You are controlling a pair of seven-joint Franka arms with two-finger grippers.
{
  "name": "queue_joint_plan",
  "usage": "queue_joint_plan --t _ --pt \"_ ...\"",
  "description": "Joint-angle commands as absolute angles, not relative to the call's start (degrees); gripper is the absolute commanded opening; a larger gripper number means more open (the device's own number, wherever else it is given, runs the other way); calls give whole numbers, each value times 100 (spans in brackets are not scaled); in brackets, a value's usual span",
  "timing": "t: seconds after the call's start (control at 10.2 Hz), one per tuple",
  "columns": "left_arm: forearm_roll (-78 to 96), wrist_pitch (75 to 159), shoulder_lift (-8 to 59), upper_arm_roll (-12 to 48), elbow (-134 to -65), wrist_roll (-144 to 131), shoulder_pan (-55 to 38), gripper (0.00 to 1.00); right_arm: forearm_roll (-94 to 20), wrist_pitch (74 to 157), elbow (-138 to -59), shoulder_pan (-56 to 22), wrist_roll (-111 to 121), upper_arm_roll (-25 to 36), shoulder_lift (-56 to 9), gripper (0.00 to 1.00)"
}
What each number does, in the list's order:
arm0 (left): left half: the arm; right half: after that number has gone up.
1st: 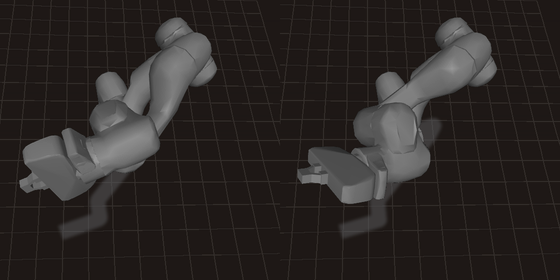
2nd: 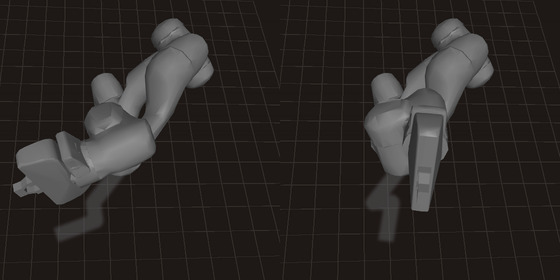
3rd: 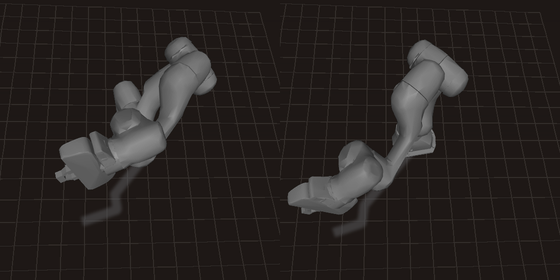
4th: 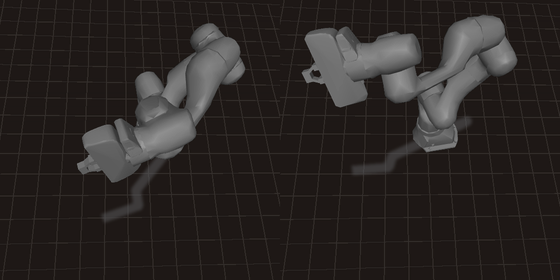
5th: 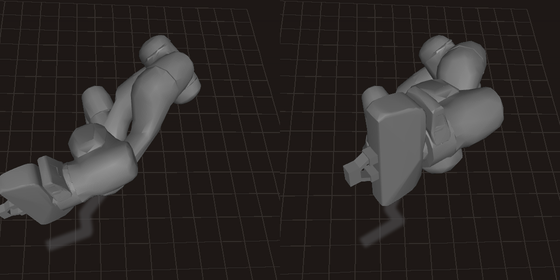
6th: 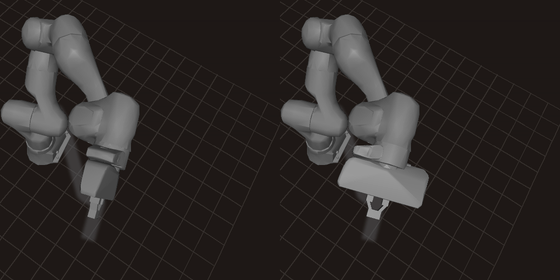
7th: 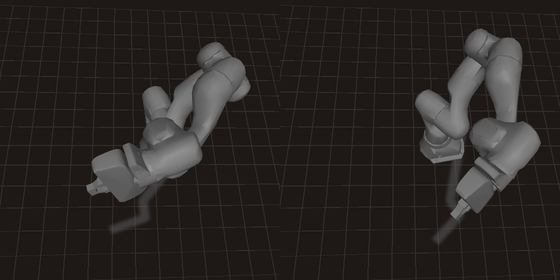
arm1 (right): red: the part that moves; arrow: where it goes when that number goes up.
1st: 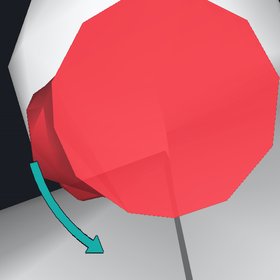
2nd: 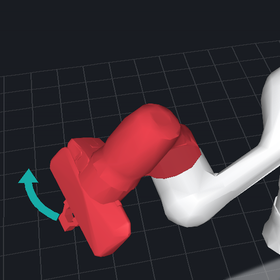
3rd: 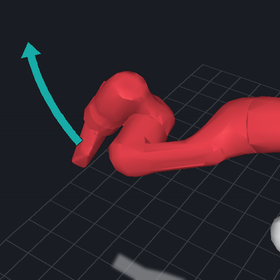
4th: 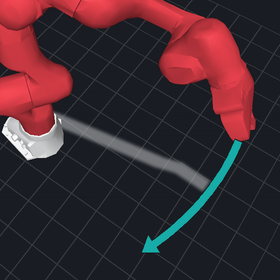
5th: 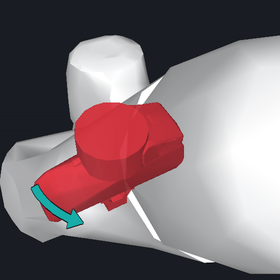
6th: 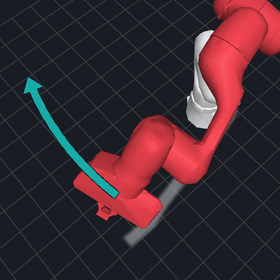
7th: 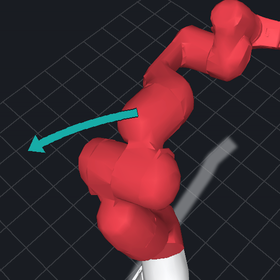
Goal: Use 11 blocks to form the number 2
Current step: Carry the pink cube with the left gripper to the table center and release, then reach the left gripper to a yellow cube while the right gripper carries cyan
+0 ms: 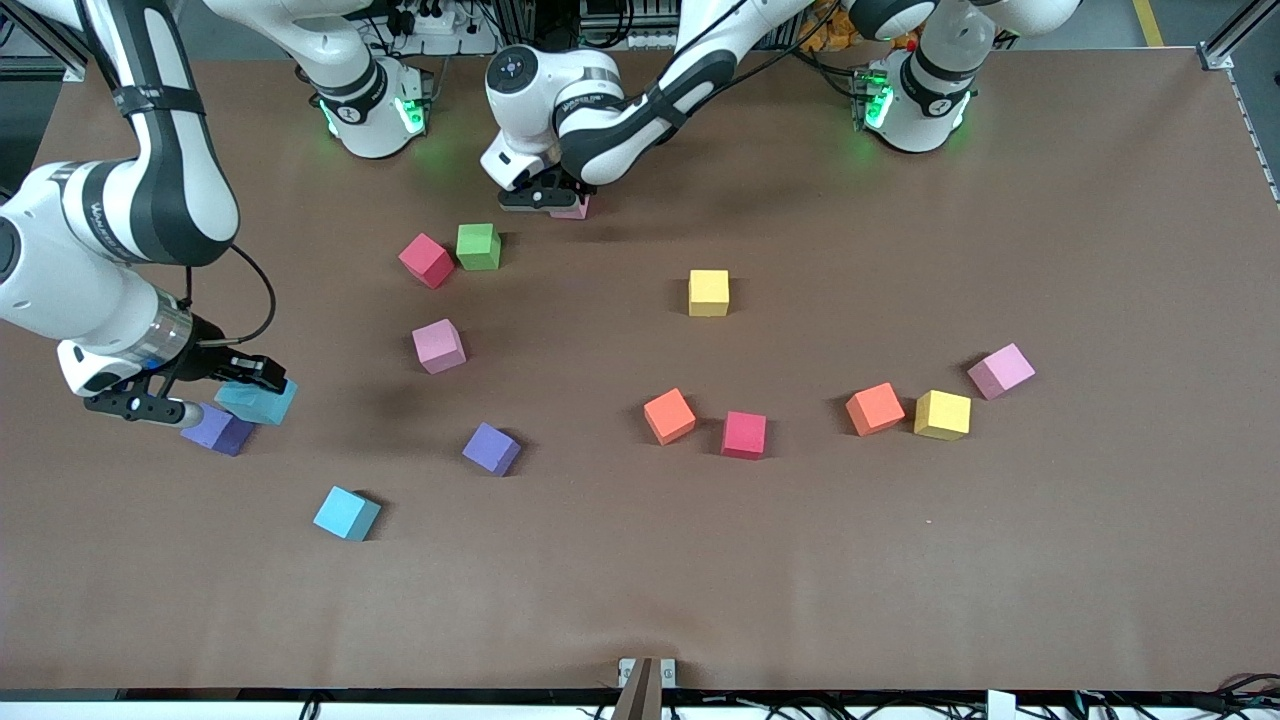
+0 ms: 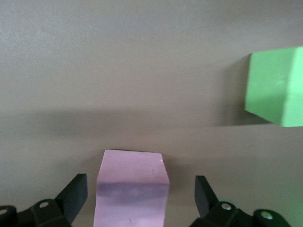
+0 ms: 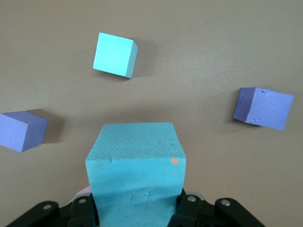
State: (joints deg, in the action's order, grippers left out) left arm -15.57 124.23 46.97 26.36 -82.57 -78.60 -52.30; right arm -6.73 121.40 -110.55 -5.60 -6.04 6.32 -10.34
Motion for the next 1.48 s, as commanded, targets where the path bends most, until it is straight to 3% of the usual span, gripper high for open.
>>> queue_joint_plan --t 0.0,0.2,0.39,0.69,0.98,1.38 --pt "-1406 12130 4334 2619 -8314 -7919 -5142 100 -694 12138 -11188 -650 -545 650 -853 36" --pt "-1406 11884 3992 2619 -8341 -7928 -4731 100 -694 12129 -11197 -781 -501 650 -774 36" --pt "-1406 11113 3719 2619 -8480 -7937 -4256 100 -703 11990 -11250 -957 -21 650 -598 37" --pt "-1415 11406 3244 2768 -9086 -7814 -3176 100 -694 11813 -11241 -1483 1183 668 -440 36" --pt "-1433 11865 2989 3452 -10017 -6772 -1955 100 -694 11804 -11259 -2694 2141 1264 -387 36" --pt "-1494 12320 2936 3551 -10765 -5819 -1328 100 -520 11874 -11837 -4434 2268 1634 16 36"
